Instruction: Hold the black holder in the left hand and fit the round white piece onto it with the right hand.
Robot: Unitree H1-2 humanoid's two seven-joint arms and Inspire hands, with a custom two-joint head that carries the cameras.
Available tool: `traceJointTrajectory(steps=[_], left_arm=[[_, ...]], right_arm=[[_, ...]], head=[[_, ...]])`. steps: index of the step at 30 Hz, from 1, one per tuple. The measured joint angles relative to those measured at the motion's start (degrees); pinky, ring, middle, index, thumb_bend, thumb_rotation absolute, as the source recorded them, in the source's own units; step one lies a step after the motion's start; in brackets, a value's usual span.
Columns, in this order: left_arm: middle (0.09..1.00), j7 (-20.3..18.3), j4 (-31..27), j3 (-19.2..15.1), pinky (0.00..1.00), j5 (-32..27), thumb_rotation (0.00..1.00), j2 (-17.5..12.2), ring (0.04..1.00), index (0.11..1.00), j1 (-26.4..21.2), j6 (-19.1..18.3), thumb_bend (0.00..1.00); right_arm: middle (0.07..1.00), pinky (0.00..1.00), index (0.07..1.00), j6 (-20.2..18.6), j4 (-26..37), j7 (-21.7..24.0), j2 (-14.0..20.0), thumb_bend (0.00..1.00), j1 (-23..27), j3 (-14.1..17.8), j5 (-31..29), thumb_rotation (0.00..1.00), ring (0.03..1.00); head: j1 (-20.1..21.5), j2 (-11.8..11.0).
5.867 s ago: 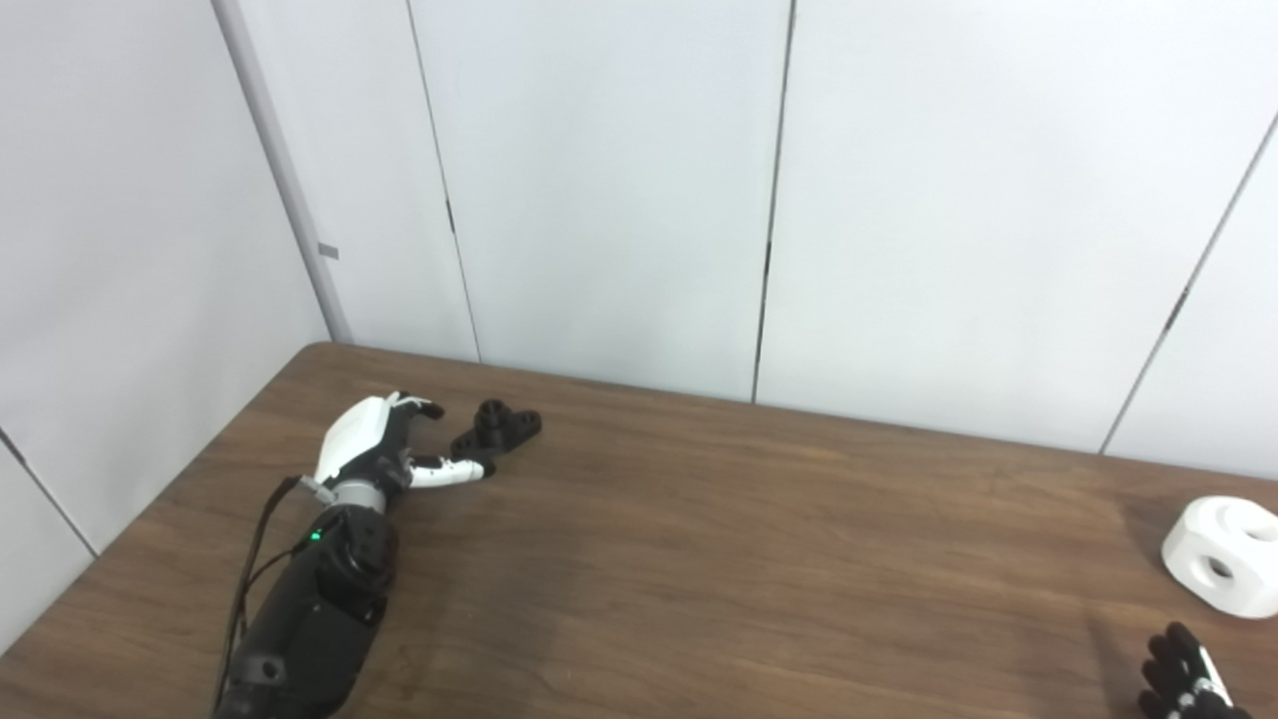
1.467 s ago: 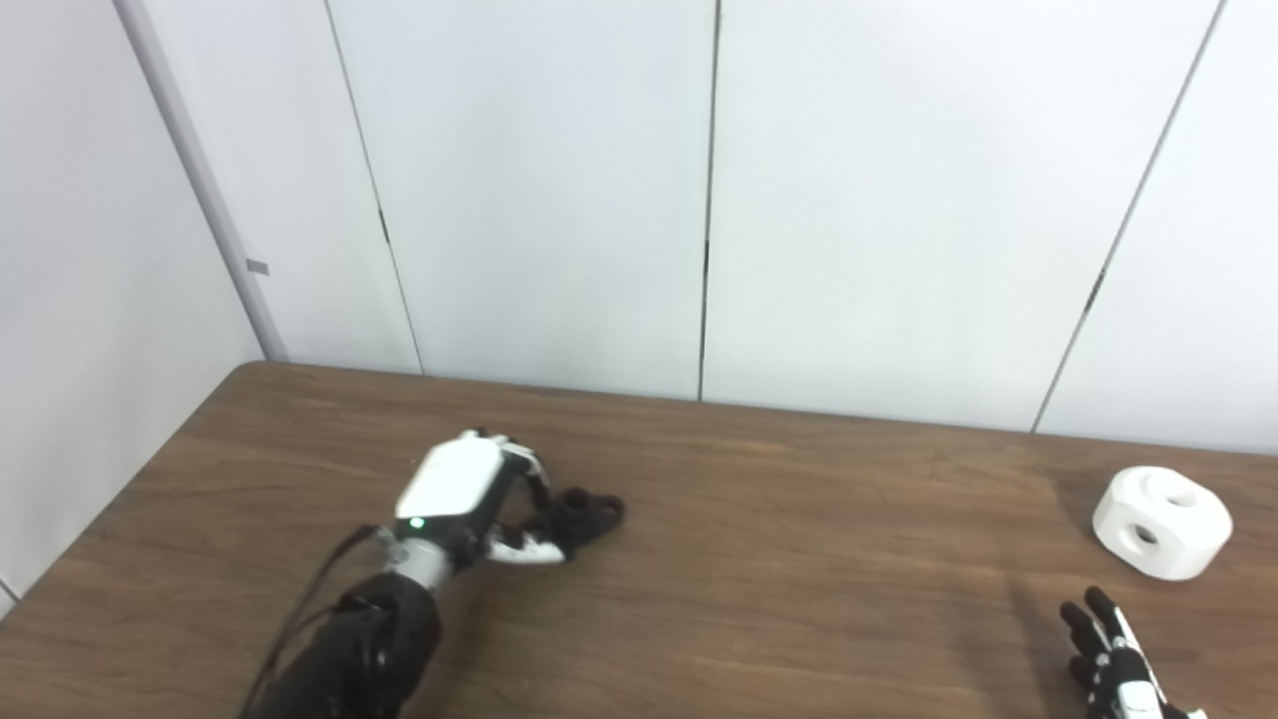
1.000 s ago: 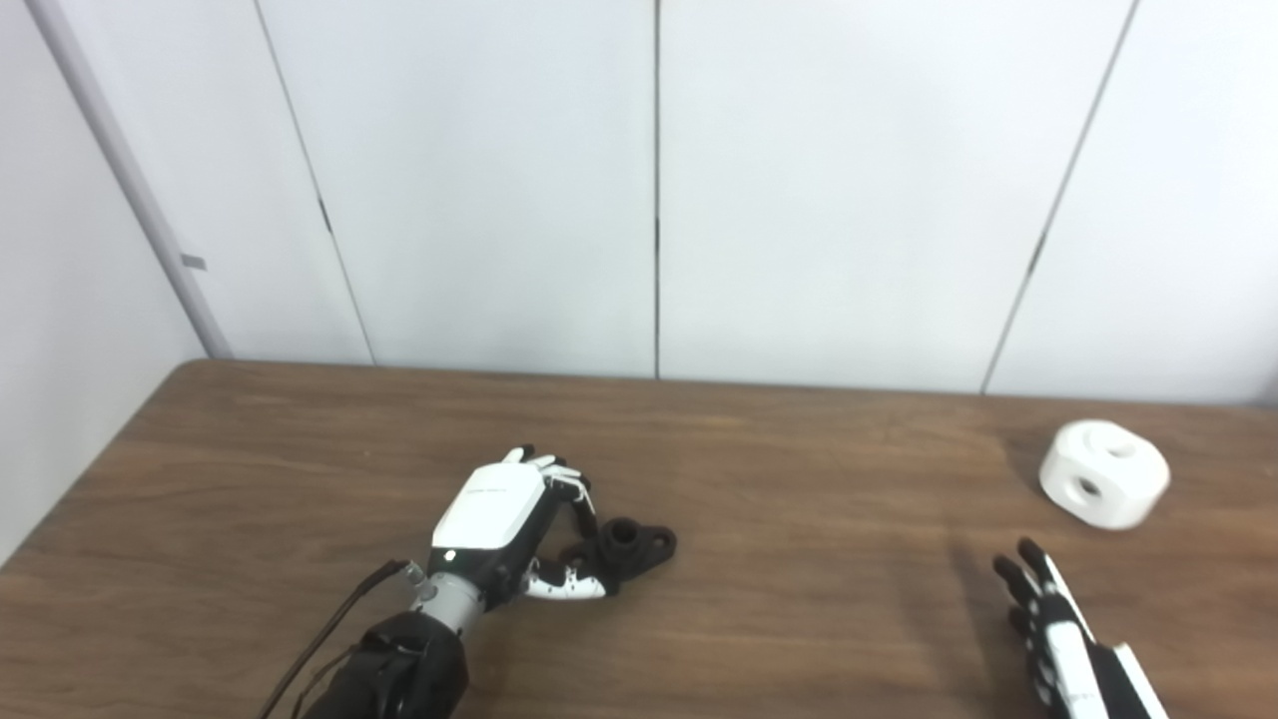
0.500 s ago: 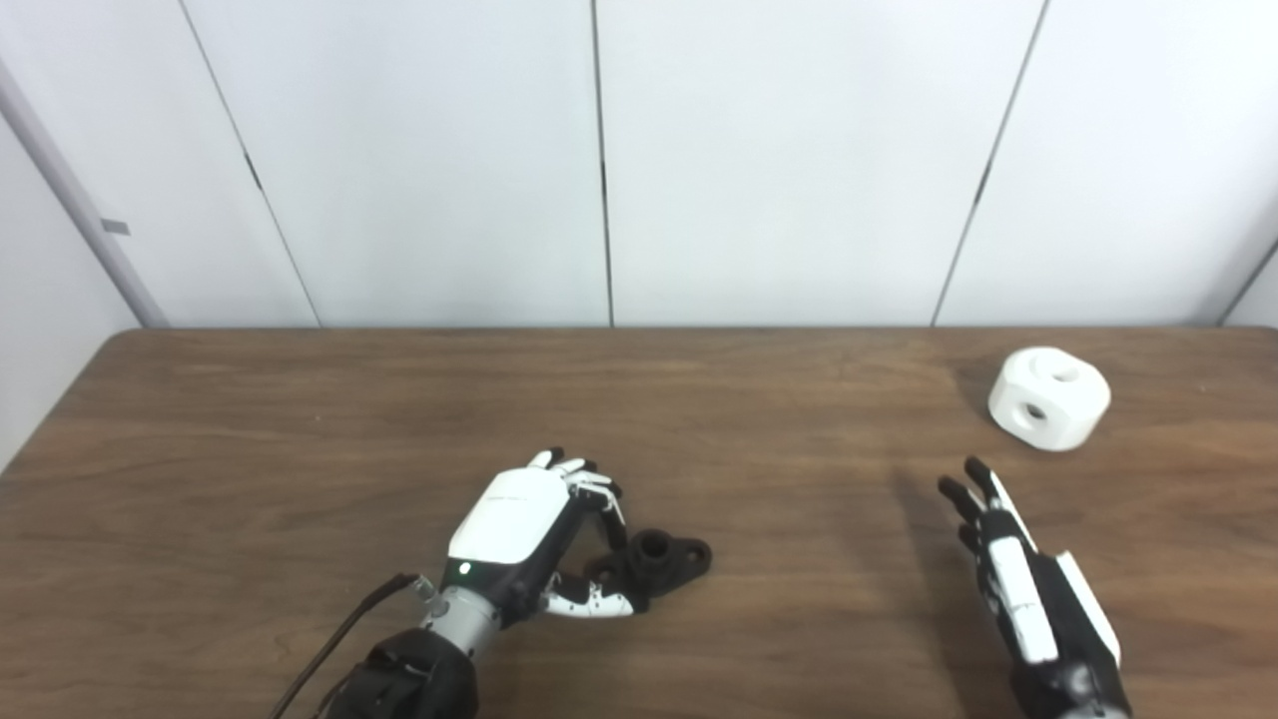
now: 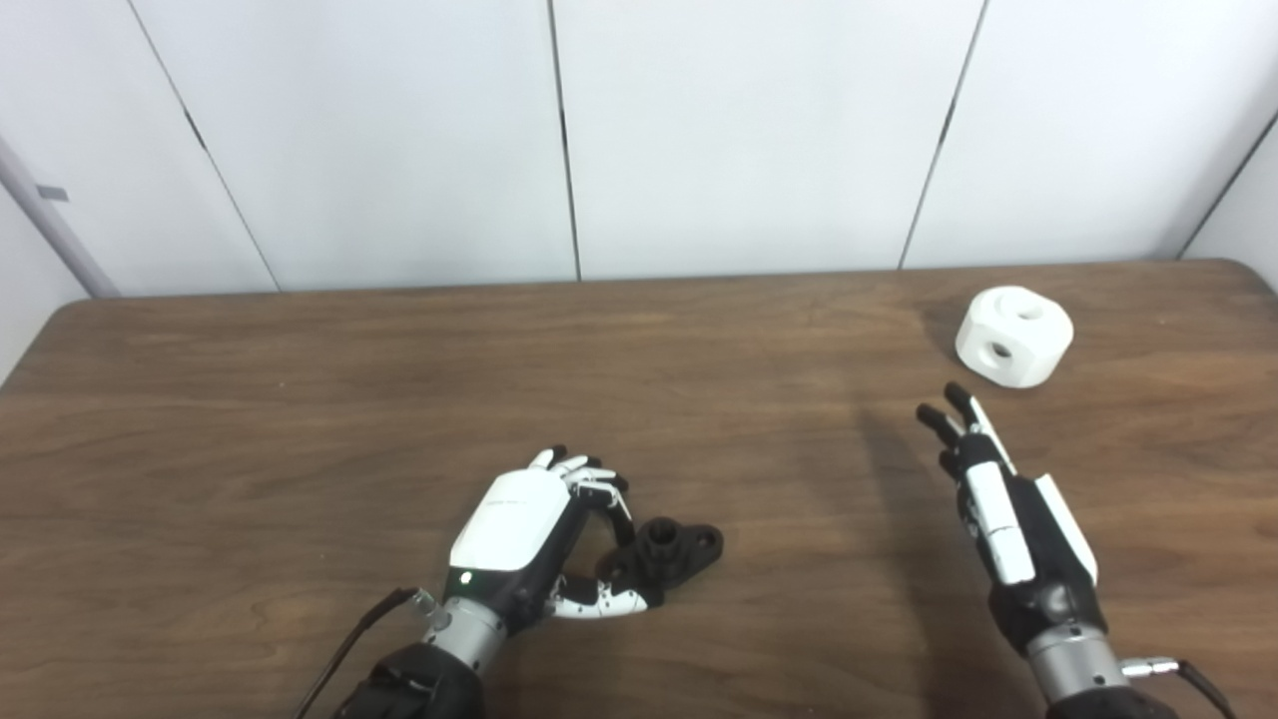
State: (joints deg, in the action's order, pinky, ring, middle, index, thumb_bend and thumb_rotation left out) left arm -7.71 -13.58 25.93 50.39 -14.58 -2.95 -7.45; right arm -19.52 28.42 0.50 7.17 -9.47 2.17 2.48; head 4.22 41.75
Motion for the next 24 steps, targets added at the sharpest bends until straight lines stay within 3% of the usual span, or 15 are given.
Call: traceJointTrajectory(steps=[5, 7, 9, 12, 15, 21, 24], left_arm=[[0.778, 1.18, 0.02, 0.27, 0.97, 0.77, 0.05, 0.20, 0.877, 0.486, 1.11, 1.84, 0.52], [0.775, 1.39, 0.04, 0.21, 0.97, 0.79, 0.05, 0.37, 0.877, 0.486, 1.34, 1.95, 0.52], [0.775, 1.80, 0.12, 0.08, 0.97, 0.78, 0.05, 0.59, 0.876, 0.486, 1.66, 2.07, 0.52], [0.777, 2.66, 0.53, -0.06, 0.96, 0.77, 0.05, 0.88, 0.877, 0.487, 2.02, 2.25, 0.52], [0.777, 3.31, 1.10, -0.27, 0.97, 0.60, 0.05, 0.91, 0.876, 0.487, 2.12, 3.26, 0.52], [0.774, 3.72, 1.38, -0.98, 0.96, -0.04, 0.05, 0.92, 0.872, 0.486, 2.54, 4.25, 0.52], [0.773, 3.82, 1.52, -1.37, 0.95, -0.48, 0.05, 0.90, 0.869, 0.486, 2.63, 4.62, 0.52]], right_arm=[[0.919, 1.00, 1.000, -0.57, 0.72, -1.05, 0.19, 0.56, 0.05, 1.65, 0.77, 0.99, 0.938], [0.922, 1.00, 0.992, -0.69, 0.73, -1.20, 0.23, 0.55, 0.18, 2.36, 1.02, 0.88, 0.933], [0.892, 0.92, 0.943, -0.72, 0.71, -1.78, 0.26, 0.59, 0.54, 3.01, 2.46, 0.75, 0.895], [0.865, 0.85, 0.886, -0.89, 0.14, -3.63, 0.63, 0.66, 1.94, 3.65, 7.23, 0.65, 0.864], [0.858, 0.88, 0.859, -2.48, -0.40, -3.90, 2.04, 0.73, 3.76, 4.20, 10.35, 0.51, 0.874], [0.846, 0.94, 0.797, -7.15, -0.34, -3.48, 3.44, 0.82, 7.49, 5.47, 14.70, 0.35, 0.884], [0.834, 0.90, 0.771, -7.39, -0.33, -2.29, 4.73, 0.85, 9.61, 6.65, 17.88, 0.34, 0.864]], head=[[1.14, 0.27], [1.32, 0.27], [1.76, 0.18], [2.11, 0.00], [4.74, -1.22], [8.17, -2.54], [10.98, -3.51]])
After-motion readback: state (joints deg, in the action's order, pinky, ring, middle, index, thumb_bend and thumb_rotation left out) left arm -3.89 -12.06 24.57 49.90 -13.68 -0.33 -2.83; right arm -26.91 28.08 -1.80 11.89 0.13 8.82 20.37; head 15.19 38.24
